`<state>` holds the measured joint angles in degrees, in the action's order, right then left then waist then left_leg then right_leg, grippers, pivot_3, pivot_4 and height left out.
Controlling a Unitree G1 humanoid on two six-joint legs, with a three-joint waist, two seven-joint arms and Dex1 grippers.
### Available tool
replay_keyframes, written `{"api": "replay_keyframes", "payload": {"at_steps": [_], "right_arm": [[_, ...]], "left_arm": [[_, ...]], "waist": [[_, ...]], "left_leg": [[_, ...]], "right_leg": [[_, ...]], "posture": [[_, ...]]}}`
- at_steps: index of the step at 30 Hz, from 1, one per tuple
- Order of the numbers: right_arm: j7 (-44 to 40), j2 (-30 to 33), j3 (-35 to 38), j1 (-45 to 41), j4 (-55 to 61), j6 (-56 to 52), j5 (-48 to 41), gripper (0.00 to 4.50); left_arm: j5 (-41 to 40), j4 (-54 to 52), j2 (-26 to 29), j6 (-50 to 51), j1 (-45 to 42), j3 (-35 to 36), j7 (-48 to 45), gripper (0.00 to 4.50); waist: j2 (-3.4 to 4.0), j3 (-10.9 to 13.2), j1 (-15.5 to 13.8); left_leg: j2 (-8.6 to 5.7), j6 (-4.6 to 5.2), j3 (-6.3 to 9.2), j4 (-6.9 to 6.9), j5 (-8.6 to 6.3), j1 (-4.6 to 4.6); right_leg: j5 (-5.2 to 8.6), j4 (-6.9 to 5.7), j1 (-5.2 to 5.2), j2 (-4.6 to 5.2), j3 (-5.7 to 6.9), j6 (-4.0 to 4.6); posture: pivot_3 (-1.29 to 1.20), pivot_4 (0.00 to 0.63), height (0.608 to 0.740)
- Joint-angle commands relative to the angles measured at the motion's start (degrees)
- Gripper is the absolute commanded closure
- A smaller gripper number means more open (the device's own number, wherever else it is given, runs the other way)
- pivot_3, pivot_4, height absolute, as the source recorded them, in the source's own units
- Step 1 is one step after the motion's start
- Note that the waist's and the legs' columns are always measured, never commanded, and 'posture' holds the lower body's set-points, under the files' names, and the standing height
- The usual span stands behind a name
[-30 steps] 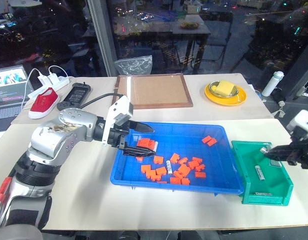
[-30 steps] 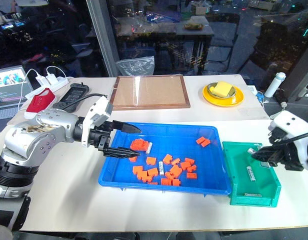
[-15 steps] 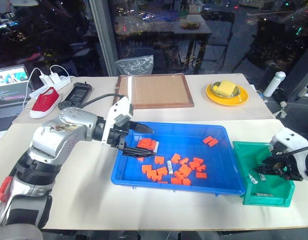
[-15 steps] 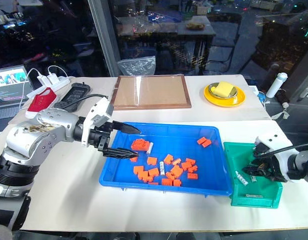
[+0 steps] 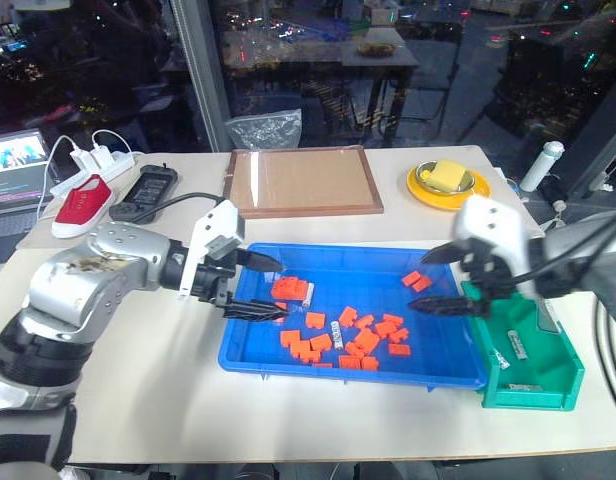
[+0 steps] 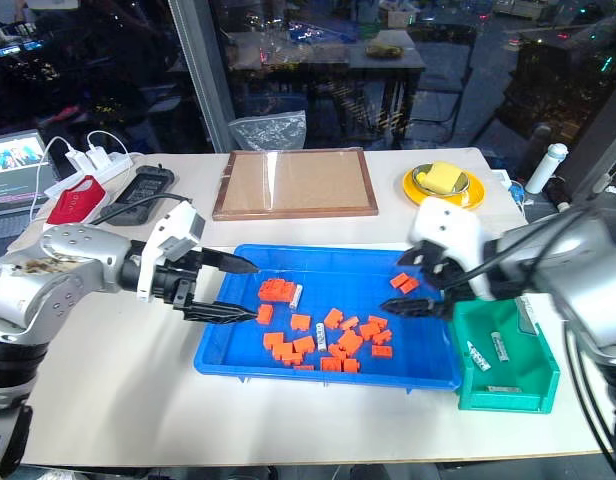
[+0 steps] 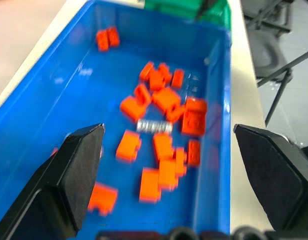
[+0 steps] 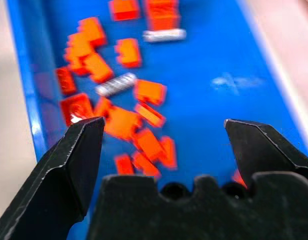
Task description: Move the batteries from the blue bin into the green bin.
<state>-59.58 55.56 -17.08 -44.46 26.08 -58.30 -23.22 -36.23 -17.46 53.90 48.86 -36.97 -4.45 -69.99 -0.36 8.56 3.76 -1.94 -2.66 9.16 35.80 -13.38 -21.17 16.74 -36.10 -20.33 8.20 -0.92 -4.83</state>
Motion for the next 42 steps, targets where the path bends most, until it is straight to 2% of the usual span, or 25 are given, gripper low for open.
{"api": "replay_keyframes", "payload": {"at_steps": [1, 5, 6, 8, 11, 14, 18, 28, 32, 39, 40, 41, 42], "right_arm": [[3.0, -5.1, -5.4, -2.8, -2.3, 3.8, 4.9, 0.03], [8.0, -13.8, -5.7, -2.7, -3.6, -0.6, 4.2, 0.03], [10.6, -16.4, -5.0, -2.6, -3.8, -4.9, 3.9, 0.03], [15.3, -22.4, -1.6, -3.8, -5.7, -20.2, 2.5, 0.03], [16.7, -26.4, 0.9, -5.7, -6.6, -31.7, -0.4, 0.03], [18.8, -28.0, 2.1, -5.8, -8.7, -34.2, -5.8, 0.03], [26.6, -31.1, 2.6, -3.5, -12.7, -34.2, -10.4, 0.03], [40.0, -31.9, 4.1, -1.2, -17.0, -34.2, -16.7, 0.03], [41.8, -30.9, 3.6, -1.1, -17.5, -34.2, -17.7, 0.03], [42.6, -29.4, -1.5, -0.5, -14.4, -34.2, -16.8, 0.03], [42.7, -29.2, -2.3, -0.5, -13.9, -34.2, -16.3, 0.55], [42.7, -28.9, -3.3, -0.6, -13.4, -34.2, -15.6, 0.68], [42.7, -28.6, -4.6, -0.6, -12.8, -34.2, -14.8, 1.02]], "left_arm": [[-0.8, -2.1, 1.4, -0.1, 0.5, 3.0, 0.7, 0.0], [-1.9, -4.2, 2.4, 0.8, 2.8, 5.2, 1.5, 0.0], [-2.2, -4.7, 2.6, 1.1, 3.5, 5.8, 2.0, 0.0], [-2.7, -5.7, 2.9, 1.5, 4.7, 6.7, 2.9, 0.0], [-3.6, -6.8, 3.1, 2.0, 5.9, 7.6, 3.8, 0.0], [-3.9, -7.4, 3.1, 2.2, 6.5, 8.0, 4.5, 0.0], [-3.7, -7.4, 3.0, 1.7, 6.4, 7.7, 5.3, 0.0], [-3.8, -7.1, 3.2, 1.4, 5.7, 7.3, 5.6, 0.0], [-3.8, -7.2, 3.2, 1.5, 5.5, 7.2, 5.7, 0.0], [-3.8, -7.1, 3.2, 1.6, 5.0, 7.1, 5.6, 0.0], [-3.8, -7.1, 3.2, 1.6, 4.9, 7.0, 5.7, 0.0], [-3.8, -7.0, 3.1, 1.7, 4.7, 6.9, 5.7, 0.0], [-3.8, -7.0, 3.1, 1.7, 4.5, 6.8, 5.7, 0.0]], "waist": [[0.0, 0.0, 0.0], [-0.01, 0.0, -0.2], [-0.01, 0.0, -0.1], [-0.01, 0.0, 0.0], [-0.01, 0.0, 0.1], [0.0, 0.0, 0.0], [0.0, 0.0, 0.2], [0.0, 0.0, 0.3], [0.0, 0.0, 0.3], [0.0, 0.0, 0.3], [0.0, 0.0, 0.3], [0.0, 0.0, 0.3], [0.0, 0.0, 0.3]], "left_leg": [[0.0, 0.0, 0.01, 0.0, 0.0, 0.01], [0.0, -0.01, 0.04, 0.02, 0.01, -0.01], [-0.01, -0.02, 0.05, 0.02, 0.01, -0.01], [0.0, -0.02, 0.1, 0.0, 0.01, 0.03], [0.0, -0.07, 0.14, 0.02, 0.04, 0.03], [0.0, -0.06, 0.16, 0.01, 0.03, 0.04], [0.0, -0.03, 0.15, -0.02, 0.02, 0.09], [0.0, -0.03, 0.12, -0.02, 0.02, 0.09], [0.0, -0.02, 0.12, -0.03, 0.02, 0.09], [0.0, -0.01, 0.12, -0.03, 0.01, 0.09], [0.01, -0.01, 0.12, -0.03, 0.01, 0.1], [0.0, -0.01, 0.12, -0.03, 0.01, 0.1], [0.01, -0.01, 0.12, -0.03, 0.01, 0.1]], "right_leg": [[0.0, -0.04, 0.0, 0.0, 0.0, 0.0], [-0.01, -0.11, -0.02, 0.0, 0.0, 0.02], [-0.02, -0.12, -0.02, 0.0, 0.01, 0.02], [-0.02, -0.19, -0.02, -0.02, 0.02, 0.03], [-0.03, -0.65, -0.08, -0.06, 0.0, 0.05], [-0.03, -0.69, -0.12, -0.06, 0.01, 0.05], [-0.03, -0.69, -0.12, -0.06, 0.01, 0.05], [-0.03, -0.87, -0.28, -0.06, -0.01, 0.05], [-0.03, -0.87, -0.28, -0.06, -0.01, 0.05], [-0.03, -0.85, -0.27, -0.06, -0.01, 0.05], [-0.03, -0.86, -0.27, -0.06, -0.01, 0.05], [-0.03, -0.85, -0.27, -0.06, -0.01, 0.05], [-0.03, -0.84, -0.27, -0.06, -0.01, 0.04]], "posture": [[0.0, 0.15, 0.74], [0.0, 0.15, 0.74], [0.0, 0.15, 0.74], [0.0, 0.15, 0.74], [0.0, 0.15, 0.74], [0.0, 0.15, 0.74], [0.0, 0.15, 0.74], [0.0, 0.15, 0.74], [0.0, 0.15, 0.74], [0.0, 0.15, 0.74], [0.0, 0.15, 0.74], [0.0, 0.15, 0.74], [0.0, 0.15, 0.74]]}}
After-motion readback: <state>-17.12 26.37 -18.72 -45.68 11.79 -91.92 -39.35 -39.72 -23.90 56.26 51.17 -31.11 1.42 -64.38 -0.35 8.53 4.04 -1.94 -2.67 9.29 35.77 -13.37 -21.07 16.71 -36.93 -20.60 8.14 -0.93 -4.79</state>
